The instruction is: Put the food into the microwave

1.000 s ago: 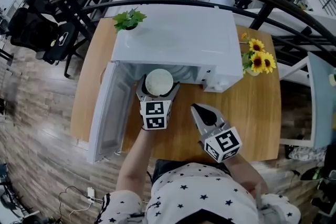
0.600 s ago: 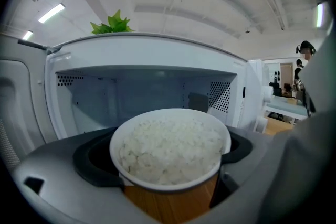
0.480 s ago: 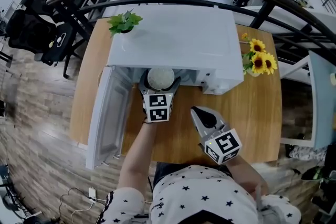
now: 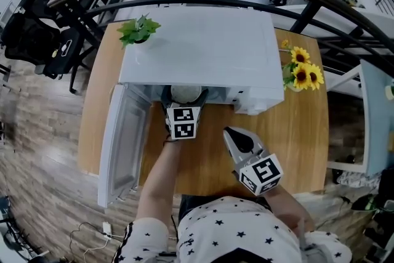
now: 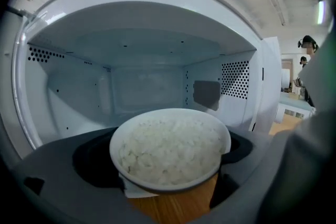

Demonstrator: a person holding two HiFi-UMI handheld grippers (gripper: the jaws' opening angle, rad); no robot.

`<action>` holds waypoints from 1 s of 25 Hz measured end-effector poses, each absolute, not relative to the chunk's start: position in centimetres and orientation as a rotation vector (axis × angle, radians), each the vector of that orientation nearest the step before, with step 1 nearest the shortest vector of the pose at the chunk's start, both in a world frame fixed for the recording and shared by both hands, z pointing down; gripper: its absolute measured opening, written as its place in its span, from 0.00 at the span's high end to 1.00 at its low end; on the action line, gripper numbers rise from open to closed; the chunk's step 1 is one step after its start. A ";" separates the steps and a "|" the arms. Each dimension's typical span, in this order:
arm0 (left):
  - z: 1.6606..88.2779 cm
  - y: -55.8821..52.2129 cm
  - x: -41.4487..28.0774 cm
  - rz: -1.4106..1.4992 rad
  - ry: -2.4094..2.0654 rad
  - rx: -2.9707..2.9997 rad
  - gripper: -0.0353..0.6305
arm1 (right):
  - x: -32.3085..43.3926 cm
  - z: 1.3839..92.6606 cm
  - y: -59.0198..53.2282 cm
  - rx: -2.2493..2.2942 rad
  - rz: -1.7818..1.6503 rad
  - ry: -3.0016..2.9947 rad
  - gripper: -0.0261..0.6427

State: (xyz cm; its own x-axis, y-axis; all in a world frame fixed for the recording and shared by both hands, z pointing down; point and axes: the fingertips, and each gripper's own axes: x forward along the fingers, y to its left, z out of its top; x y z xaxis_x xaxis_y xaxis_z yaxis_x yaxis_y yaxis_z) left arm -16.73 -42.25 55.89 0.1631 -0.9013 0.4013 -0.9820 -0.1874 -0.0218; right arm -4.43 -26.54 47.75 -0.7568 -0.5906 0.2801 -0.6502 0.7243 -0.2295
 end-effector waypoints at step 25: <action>59.3 -44.3 -17.1 0.640 -1.797 2.182 0.15 | -4.5 48.4 -27.5 1.041 0.489 -2.714 0.95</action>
State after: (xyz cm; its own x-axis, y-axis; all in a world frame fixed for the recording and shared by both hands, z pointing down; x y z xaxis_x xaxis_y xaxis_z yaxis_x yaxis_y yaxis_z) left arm -17.14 -44.32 59.28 0.1466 -0.8665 0.4772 -0.9730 -0.2133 -0.0884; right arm -4.49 -27.53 48.39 -0.7343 -0.6120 0.2938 -0.6760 0.6985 -0.2347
